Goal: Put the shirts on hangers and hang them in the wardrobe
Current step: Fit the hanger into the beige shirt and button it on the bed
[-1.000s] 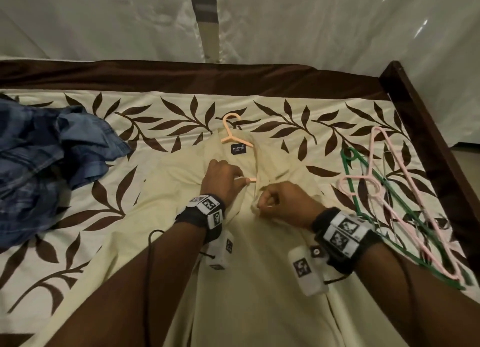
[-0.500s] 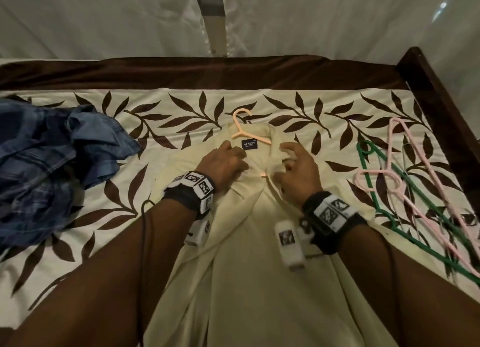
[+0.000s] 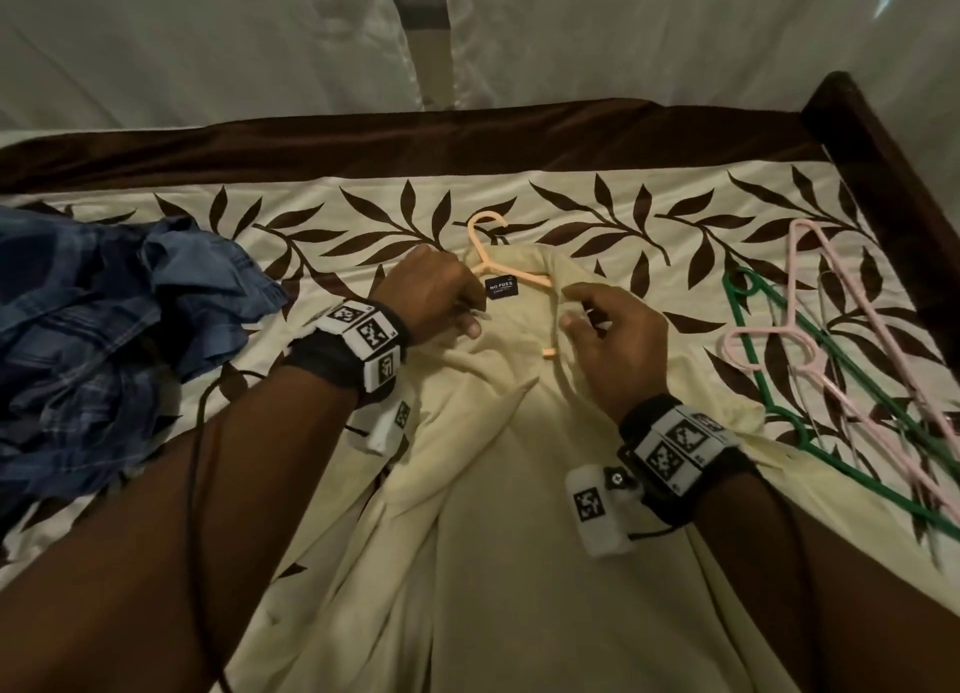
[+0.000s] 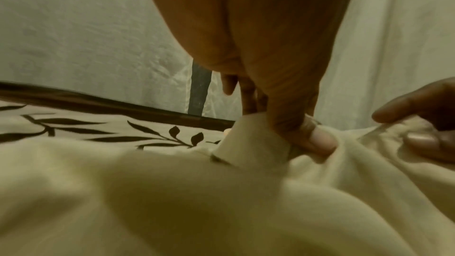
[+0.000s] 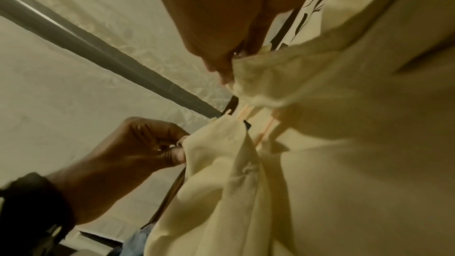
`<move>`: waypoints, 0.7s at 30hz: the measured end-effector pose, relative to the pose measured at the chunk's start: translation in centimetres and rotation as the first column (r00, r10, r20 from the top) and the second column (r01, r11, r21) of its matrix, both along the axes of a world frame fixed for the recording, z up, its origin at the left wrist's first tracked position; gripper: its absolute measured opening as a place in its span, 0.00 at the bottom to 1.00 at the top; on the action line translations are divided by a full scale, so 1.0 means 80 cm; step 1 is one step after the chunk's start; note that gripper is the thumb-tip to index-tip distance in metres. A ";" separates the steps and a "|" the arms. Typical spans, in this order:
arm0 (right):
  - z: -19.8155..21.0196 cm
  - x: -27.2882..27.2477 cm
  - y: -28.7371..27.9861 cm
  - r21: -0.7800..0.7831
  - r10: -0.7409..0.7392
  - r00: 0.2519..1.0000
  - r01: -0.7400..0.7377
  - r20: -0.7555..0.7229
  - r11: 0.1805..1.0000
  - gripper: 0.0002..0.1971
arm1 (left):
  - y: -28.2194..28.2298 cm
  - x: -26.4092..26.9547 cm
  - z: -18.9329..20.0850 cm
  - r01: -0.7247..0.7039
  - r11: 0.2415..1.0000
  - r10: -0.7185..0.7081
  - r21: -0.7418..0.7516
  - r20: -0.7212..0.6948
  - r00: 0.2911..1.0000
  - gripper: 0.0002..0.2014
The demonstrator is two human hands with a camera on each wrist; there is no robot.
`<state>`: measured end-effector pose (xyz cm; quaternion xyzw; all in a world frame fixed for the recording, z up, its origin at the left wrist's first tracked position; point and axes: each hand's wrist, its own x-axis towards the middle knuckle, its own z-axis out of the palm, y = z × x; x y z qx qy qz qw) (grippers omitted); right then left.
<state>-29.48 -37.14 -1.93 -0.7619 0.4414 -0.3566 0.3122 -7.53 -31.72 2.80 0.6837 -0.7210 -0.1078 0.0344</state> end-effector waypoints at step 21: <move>0.008 0.004 0.002 0.486 -0.180 0.967 0.070 0.182 0.871 0.13 | 0.008 -0.027 0.001 -0.316 0.929 0.364 0.195 -0.641 0.675 0.08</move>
